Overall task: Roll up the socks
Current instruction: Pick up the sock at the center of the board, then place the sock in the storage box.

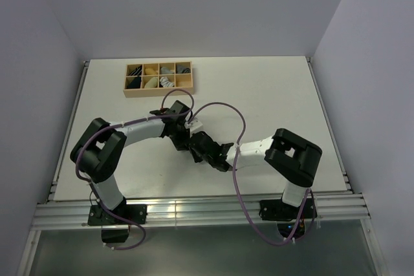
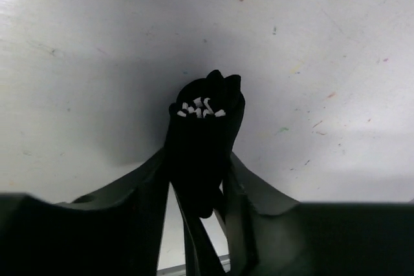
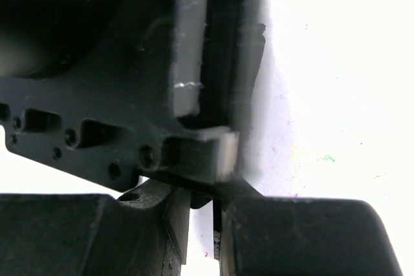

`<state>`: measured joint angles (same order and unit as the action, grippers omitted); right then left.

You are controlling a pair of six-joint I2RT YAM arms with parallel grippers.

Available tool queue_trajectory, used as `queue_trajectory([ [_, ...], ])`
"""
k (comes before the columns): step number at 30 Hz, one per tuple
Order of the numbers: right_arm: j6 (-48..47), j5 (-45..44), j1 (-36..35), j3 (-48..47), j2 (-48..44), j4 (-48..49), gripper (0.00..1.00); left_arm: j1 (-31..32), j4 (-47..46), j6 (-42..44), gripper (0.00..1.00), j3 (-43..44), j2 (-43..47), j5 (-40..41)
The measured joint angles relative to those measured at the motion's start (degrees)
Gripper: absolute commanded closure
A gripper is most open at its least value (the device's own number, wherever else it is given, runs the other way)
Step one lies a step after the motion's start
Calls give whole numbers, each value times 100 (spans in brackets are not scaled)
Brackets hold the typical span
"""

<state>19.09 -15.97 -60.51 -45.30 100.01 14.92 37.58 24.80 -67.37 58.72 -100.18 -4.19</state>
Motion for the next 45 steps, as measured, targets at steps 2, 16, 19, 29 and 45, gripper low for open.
queue_trajectory([
  [2, 50, 31, 26, 17, -15, 9, 100, 0, 28, -9, 79, -7, -28, 24],
  [16, 105, 313, 76, 658, -2096, -859, 41, 149, 343, 332, 100, 356, -59, 435],
  [19, 107, 258, 79, 643, -2953, -1014, 36, 50, 647, 627, 100, 826, -70, 931],
  [29, 297, -286, 382, 511, -4269, -2286, 1, -319, 841, 2588, 100, 2841, -334, 1698],
  [45, 361, -1368, 1572, -566, -5272, -3832, 0, -1429, -1051, 6673, 100, 4118, -1576, 608],
])
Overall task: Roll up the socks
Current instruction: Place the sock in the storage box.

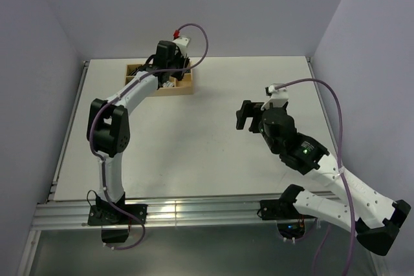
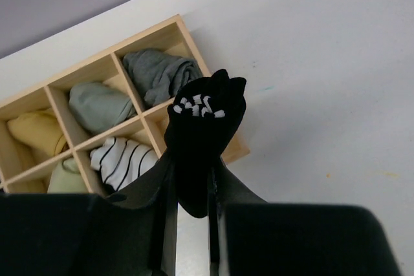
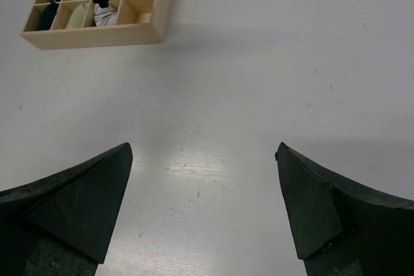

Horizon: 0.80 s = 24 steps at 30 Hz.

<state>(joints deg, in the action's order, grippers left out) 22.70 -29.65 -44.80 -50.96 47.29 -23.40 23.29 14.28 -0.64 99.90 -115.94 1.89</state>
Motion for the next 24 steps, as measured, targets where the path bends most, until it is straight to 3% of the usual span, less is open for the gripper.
queue_trajectory([
  [11, -2, 37, 356, -52, 249, -308, 0, -533, -647, 468, 100, 122, -938, -1086],
  [24, -116, 236, 590, -153, 658, -323, 0, -516, -214, 890, 100, 341, -1231, -1510],
])
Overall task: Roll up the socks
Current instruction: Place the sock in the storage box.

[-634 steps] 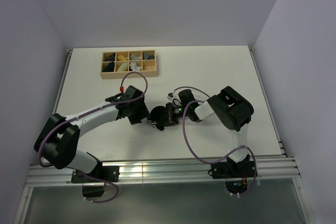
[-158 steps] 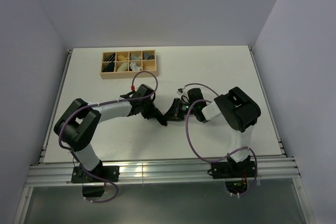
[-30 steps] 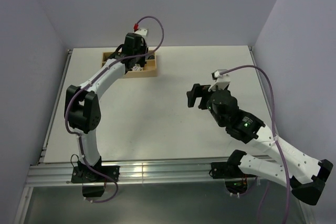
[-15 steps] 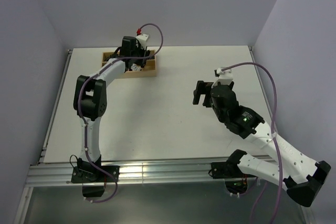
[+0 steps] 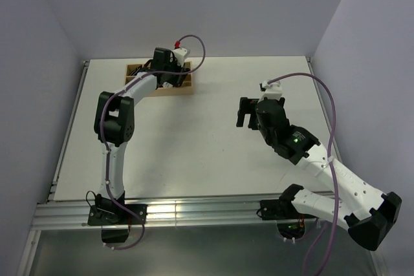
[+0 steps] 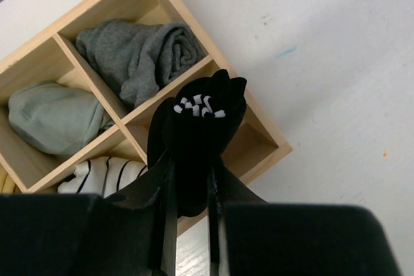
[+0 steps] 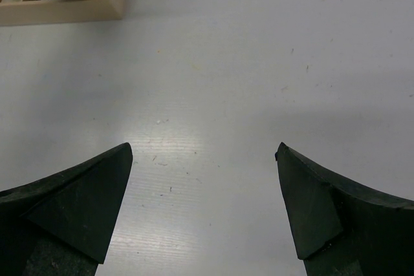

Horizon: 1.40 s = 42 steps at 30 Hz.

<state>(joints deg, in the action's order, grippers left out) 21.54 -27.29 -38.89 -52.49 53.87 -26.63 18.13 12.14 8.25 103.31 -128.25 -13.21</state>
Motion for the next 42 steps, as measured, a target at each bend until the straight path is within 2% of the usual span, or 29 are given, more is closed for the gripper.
queue_trajectory([
  [5, -37, 57, 42, -4, 26, 0, 0, 35, 310, 116, 100, -48, 39, 83],
  [11, -111, 162, 59, -76, 157, -2, 0, 37, 291, 15, 100, -730, 503, 42],
  [20, -212, 282, 70, -120, 232, -2, 0, 22, -223, -334, 100, -726, 597, -260],
  [30, -212, 293, 90, -120, 221, -2, 0, 20, 245, 164, 100, -706, 509, 66],
  [34, -214, 293, 92, -120, 221, -7, 0, 22, 664, 463, 100, -446, 278, 118],
  [42, -282, 291, 92, -195, 260, -155, 1, 35, 1613, 929, 100, 664, -420, 122],
])
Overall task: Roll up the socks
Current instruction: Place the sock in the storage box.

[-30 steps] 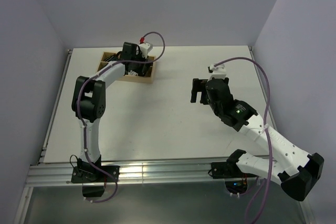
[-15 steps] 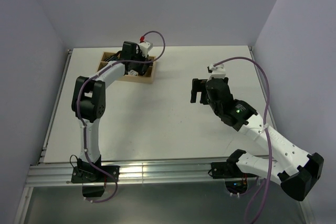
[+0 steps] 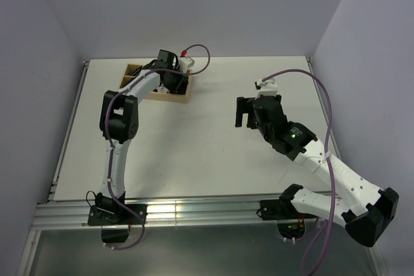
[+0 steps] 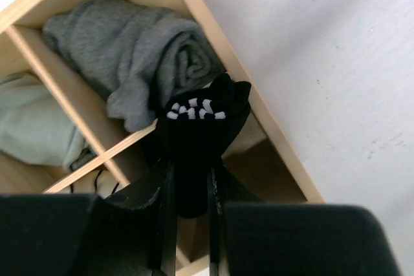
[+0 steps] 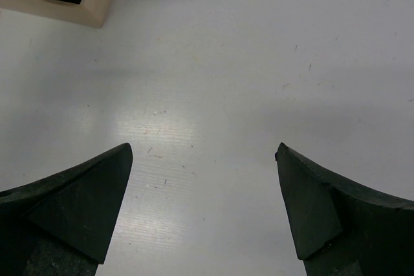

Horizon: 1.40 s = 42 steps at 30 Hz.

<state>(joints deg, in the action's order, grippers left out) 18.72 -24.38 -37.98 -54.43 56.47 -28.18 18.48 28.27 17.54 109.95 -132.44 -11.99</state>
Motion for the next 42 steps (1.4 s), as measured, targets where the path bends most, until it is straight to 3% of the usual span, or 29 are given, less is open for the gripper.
queue_trajectory([
  [22, 129, 57, 0, -289, 273, -404, 4, 197, 481, 205, 99, 629, -509, 651],
  [34, 203, 157, 0, -289, 166, -411, 4, 197, 201, 50, 69, 179, -146, 739],
  [42, 254, 157, 0, -286, 15, -407, 4, 197, 262, 17, 59, 181, -87, 734],
])
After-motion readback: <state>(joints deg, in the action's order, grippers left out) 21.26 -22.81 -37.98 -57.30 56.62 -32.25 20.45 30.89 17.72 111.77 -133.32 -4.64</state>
